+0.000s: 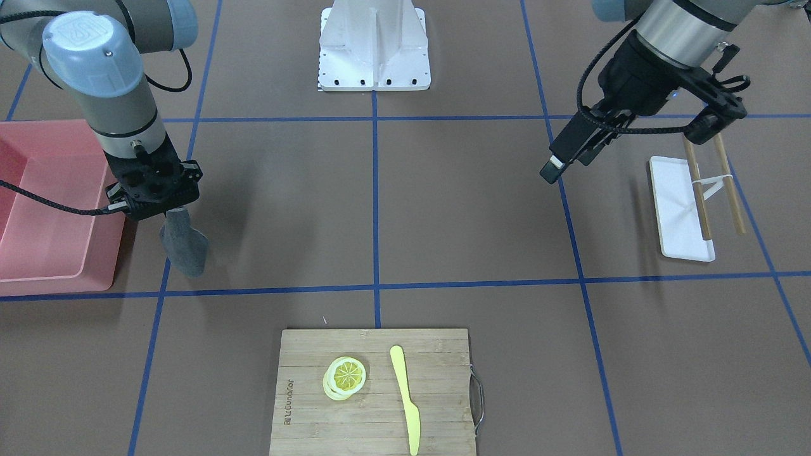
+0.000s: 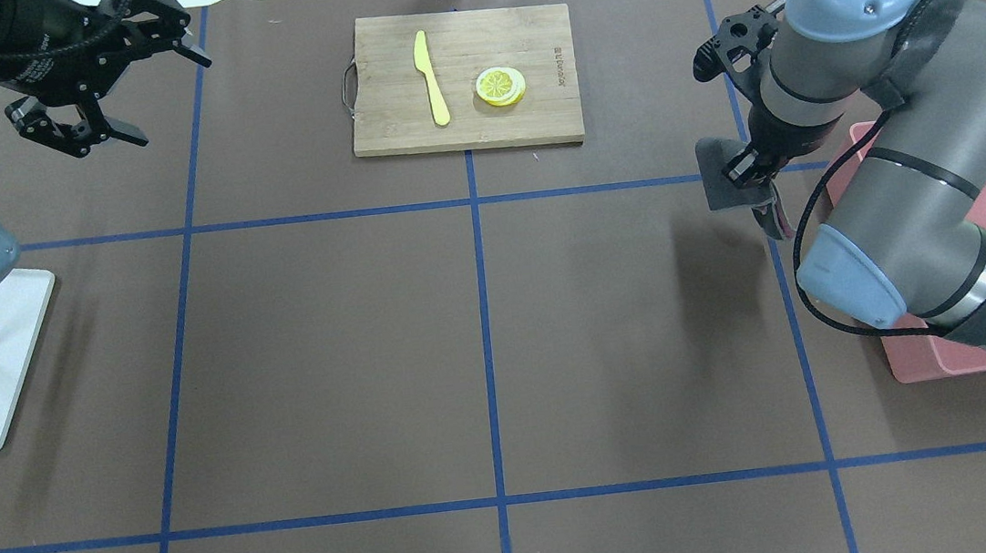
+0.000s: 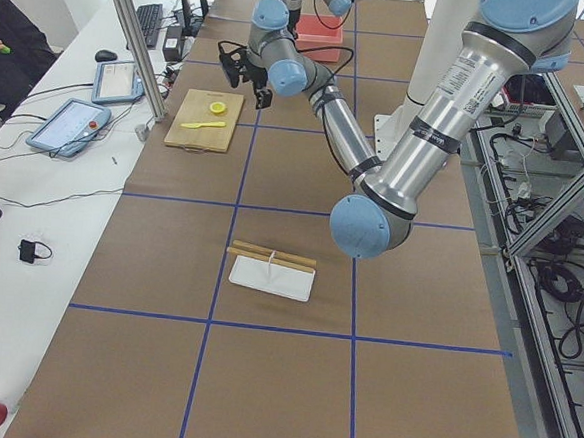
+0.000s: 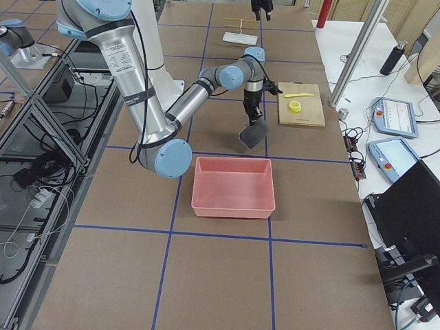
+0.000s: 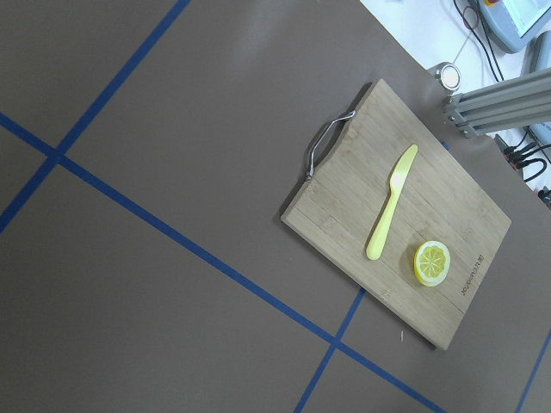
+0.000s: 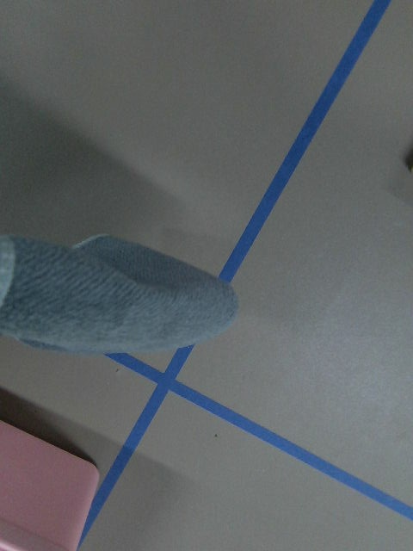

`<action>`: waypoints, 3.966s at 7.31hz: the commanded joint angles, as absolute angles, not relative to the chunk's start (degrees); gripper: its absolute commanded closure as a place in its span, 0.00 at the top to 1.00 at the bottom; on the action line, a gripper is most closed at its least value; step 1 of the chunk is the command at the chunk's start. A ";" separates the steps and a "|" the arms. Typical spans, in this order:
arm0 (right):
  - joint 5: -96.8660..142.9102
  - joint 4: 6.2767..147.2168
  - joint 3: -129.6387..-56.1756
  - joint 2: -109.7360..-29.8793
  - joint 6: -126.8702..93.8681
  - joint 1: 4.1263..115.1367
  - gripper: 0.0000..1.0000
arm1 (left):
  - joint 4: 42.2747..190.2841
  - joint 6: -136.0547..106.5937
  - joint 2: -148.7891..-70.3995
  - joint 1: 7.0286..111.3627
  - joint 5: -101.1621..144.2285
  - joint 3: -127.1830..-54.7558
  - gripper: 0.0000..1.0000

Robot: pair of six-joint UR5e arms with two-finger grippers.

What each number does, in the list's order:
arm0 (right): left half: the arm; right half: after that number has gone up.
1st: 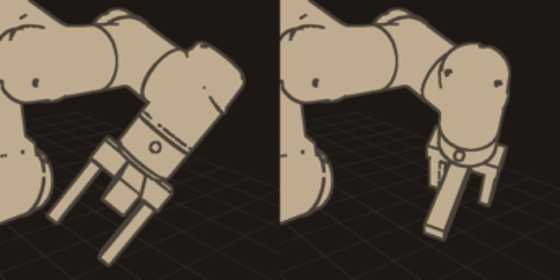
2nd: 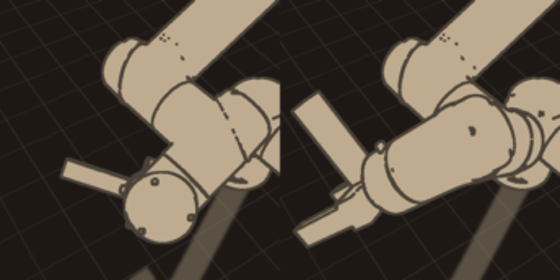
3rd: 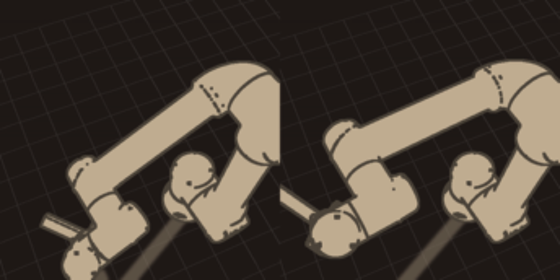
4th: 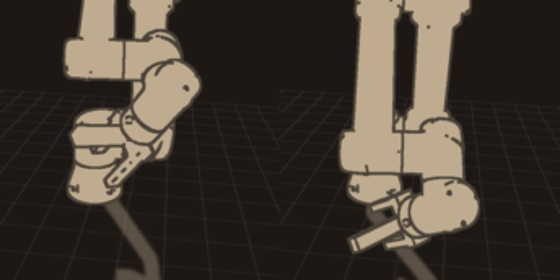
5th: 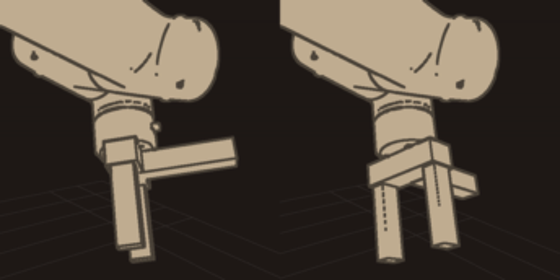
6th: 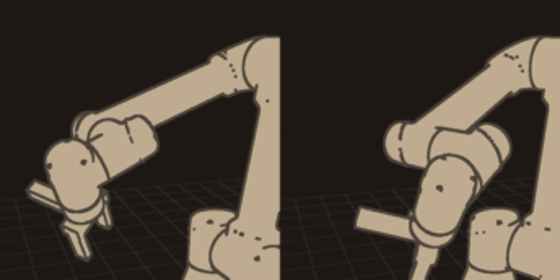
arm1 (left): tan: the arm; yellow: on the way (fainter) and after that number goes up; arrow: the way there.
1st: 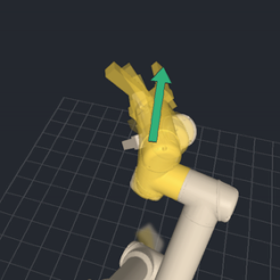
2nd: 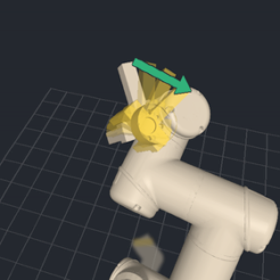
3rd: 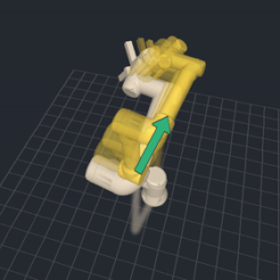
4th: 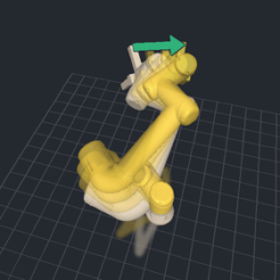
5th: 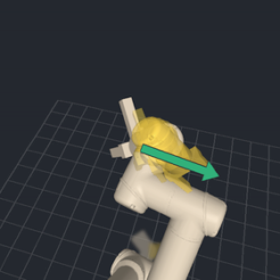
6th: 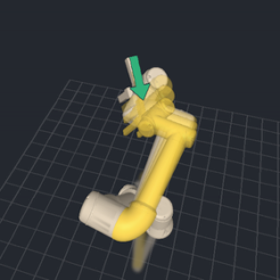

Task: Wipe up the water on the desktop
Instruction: 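Open and withdraw the left gripper while the right gripper carries the towel toward the bin, then lower the towel onto the table with the right gripper, then drag the towel across the table surface with the right gripper toward the pink bin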

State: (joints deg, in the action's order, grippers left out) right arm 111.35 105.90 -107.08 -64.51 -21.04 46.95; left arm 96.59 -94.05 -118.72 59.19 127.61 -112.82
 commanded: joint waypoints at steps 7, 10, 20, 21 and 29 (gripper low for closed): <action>108.45 106.17 -103.53 -63.64 -21.80 34.10 0.00 | 96.94 -84.23 -115.49 60.38 127.44 -110.74 0.98; 110.83 105.21 -104.15 -60.83 -27.74 30.34 0.00 | 96.86 -84.02 -115.66 60.73 127.44 -110.83 0.98; 123.48 81.91 -106.00 -64.14 -44.92 31.54 0.00 | 96.77 -82.35 -115.84 62.58 126.91 -109.34 0.98; 123.40 82.09 -105.91 -65.12 -45.26 31.73 0.00 | 96.77 -82.44 -116.10 62.49 126.91 -109.34 0.98; 122.87 82.53 -97.91 -67.85 -44.21 39.01 0.00 | 97.12 -82.53 -116.89 62.23 126.91 -108.81 0.98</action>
State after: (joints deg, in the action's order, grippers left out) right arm 122.77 82.39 -98.95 -67.84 -44.45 37.27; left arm 97.10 -82.50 -116.71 62.30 126.91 -108.89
